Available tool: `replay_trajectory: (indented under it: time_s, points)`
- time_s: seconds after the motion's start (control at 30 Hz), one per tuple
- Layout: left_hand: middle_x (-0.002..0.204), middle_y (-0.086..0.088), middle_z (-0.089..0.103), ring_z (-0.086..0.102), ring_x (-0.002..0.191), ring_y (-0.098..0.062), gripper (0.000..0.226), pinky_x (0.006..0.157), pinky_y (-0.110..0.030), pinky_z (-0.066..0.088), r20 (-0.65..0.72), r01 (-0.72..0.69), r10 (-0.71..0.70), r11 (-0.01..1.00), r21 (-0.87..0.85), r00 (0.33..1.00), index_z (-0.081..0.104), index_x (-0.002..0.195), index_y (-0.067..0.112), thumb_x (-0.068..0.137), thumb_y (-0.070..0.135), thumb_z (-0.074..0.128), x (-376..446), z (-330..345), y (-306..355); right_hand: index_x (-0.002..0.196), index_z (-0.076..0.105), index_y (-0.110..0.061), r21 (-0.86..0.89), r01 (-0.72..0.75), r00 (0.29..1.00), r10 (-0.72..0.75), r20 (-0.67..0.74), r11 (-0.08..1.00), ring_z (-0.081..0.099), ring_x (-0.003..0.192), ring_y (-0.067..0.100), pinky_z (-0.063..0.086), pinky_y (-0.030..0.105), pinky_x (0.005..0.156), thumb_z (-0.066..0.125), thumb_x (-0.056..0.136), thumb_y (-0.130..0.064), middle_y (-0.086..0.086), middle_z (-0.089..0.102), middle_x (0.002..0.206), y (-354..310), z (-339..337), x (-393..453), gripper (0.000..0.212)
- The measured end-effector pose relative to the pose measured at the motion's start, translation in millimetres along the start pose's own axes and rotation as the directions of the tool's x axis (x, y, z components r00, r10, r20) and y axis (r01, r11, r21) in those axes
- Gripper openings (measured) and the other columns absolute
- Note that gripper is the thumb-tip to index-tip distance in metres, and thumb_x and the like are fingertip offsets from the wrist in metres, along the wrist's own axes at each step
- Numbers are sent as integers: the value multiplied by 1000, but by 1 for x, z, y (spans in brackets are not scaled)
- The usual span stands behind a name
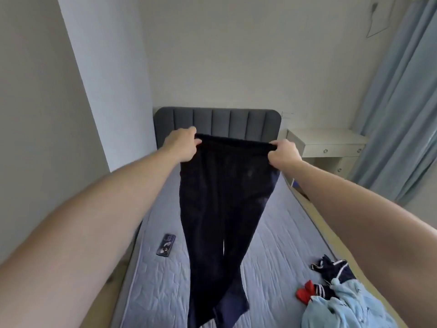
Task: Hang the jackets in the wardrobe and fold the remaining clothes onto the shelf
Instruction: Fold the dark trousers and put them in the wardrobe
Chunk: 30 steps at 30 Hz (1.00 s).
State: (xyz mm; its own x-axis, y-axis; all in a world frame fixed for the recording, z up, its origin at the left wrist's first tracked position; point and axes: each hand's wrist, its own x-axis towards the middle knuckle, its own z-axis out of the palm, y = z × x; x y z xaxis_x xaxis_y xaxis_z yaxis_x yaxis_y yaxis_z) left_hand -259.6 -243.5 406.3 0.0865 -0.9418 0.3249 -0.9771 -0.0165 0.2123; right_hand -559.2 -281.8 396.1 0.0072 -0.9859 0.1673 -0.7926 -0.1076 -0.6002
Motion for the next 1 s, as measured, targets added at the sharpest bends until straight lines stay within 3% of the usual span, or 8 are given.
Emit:
replay_trajectory:
  time_s: [0.1, 0.17, 0.27, 0.4, 0.53, 0.7, 0.83, 1.0]
  points:
    - [115, -19, 61, 57, 97, -35, 36, 72, -39, 38, -194, 52, -68, 995, -90, 979, 50, 124, 4, 105, 35, 50, 49, -68, 19, 106, 75, -17, 57, 128, 980, -118, -162, 990, 66, 95, 30, 52, 29, 75, 42, 77, 0, 4, 70, 94, -51, -54, 32, 47]
    - [109, -16, 59, 54, 90, -31, 35, 72, -37, 37, -315, 40, -89, 987, -159, 945, 50, 125, 4, 104, 33, 53, 67, -105, 30, 90, 74, -19, 70, 208, 952, -186, -244, 976, 63, 83, 26, 48, 26, 69, 38, 74, 2, -6, 64, 77, -76, -85, 41, 44]
    - [97, -7, 51, 47, 84, -24, 33, 72, -35, 35, -451, -28, -73, 976, -214, 889, 51, 124, 4, 102, 29, 57, 78, -144, 42, 89, 73, -17, 74, 300, 911, -262, -318, 951, 60, 83, 23, 47, 27, 70, 36, 72, 3, -5, 64, 77, -97, -117, 46, 45]
    - [95, -4, 51, 48, 83, -23, 30, 72, -34, 34, -489, -131, 15, 970, -205, 872, 52, 118, 5, 101, 28, 60, 68, -155, 48, 94, 75, -19, 83, 349, 880, -296, -372, 933, 60, 86, 21, 42, 18, 68, 39, 75, 1, -2, 69, 85, -93, -129, 41, 46]
    - [94, -2, 54, 51, 82, -24, 29, 71, -35, 38, -401, -175, 76, 961, -215, 913, 53, 114, 10, 100, 34, 61, 36, -118, 43, 97, 77, -21, 79, 313, 906, -273, -323, 946, 62, 88, 22, 44, 20, 72, 42, 76, -1, -1, 73, 89, -58, -108, 21, 45]
    - [86, 6, 59, 58, 77, -19, 15, 67, -35, 44, -193, -164, 110, 943, -291, 975, 51, 98, 23, 99, 33, 62, -27, -12, 18, 108, 78, -23, 47, 273, 954, -264, -141, 961, 65, 97, 18, 49, 29, 85, 48, 80, -1, -5, 74, 100, 20, -30, -16, 47]
    - [87, 3, 61, 58, 78, -21, 16, 61, -32, 39, 60, -15, 36, 947, -321, 998, 48, 93, 24, 99, 30, 61, -84, 103, -6, 108, 77, -19, -15, 187, 979, -185, 81, 982, 65, 99, 23, 48, 29, 84, 57, 84, -2, 3, 72, 106, 102, 67, -47, 36]
    - [97, 4, 64, 61, 83, -18, 17, 71, -36, 49, 337, 163, -51, 936, -312, 940, 51, 96, 25, 97, 33, 65, -185, 256, -35, 105, 77, -23, -46, 35, 928, -16, 373, 998, 64, 100, 16, 45, 24, 84, 58, 85, -3, -6, 69, 108, 214, 200, -112, 34]
